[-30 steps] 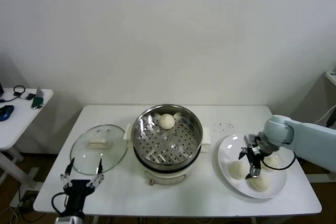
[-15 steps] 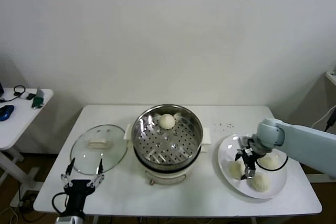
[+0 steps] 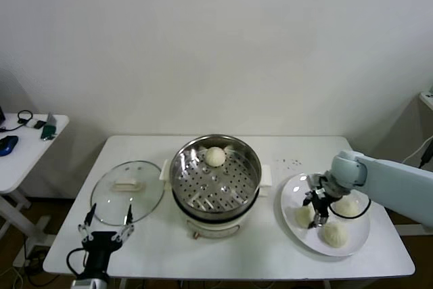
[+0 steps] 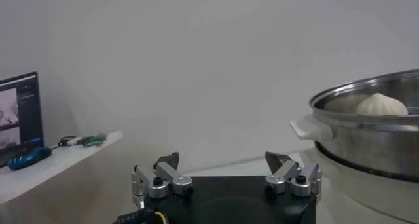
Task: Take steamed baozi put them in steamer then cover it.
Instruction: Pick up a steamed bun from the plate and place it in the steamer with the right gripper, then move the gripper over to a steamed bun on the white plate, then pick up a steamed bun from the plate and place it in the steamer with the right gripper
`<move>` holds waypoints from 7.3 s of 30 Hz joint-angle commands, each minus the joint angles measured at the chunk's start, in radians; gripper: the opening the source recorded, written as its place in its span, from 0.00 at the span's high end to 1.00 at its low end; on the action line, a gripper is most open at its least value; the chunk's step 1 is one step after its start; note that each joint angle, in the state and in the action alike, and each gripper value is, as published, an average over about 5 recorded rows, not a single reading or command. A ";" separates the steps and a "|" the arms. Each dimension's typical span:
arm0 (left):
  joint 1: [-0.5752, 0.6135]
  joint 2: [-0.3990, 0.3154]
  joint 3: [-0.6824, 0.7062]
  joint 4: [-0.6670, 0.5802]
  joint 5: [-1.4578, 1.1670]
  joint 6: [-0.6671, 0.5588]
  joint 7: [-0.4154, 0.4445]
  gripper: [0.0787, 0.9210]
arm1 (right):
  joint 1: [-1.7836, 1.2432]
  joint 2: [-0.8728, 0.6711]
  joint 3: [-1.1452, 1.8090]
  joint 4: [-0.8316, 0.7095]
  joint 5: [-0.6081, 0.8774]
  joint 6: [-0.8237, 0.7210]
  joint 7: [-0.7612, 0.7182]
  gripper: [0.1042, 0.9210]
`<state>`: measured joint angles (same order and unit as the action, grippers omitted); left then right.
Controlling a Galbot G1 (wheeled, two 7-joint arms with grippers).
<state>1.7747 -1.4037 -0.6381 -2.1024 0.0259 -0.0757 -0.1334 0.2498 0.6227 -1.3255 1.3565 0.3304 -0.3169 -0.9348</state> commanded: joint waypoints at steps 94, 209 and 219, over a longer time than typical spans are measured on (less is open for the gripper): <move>-0.006 0.039 0.039 -0.001 -0.058 0.000 -0.002 0.12 | 0.683 0.149 -0.283 0.201 0.243 0.063 -0.137 0.12; -0.005 0.027 0.033 0.037 -0.050 0.010 -0.006 0.12 | 0.583 0.643 -0.116 0.140 -0.323 0.706 -0.227 0.28; 0.002 0.022 0.034 0.038 -0.049 0.009 -0.006 0.12 | 0.420 0.709 -0.113 0.123 -0.386 0.700 -0.273 0.28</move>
<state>1.7737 -1.3772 -0.6054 -2.0656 -0.0235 -0.0662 -0.1395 0.7883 1.2192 -1.4484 1.4832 -0.0172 0.3640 -1.1818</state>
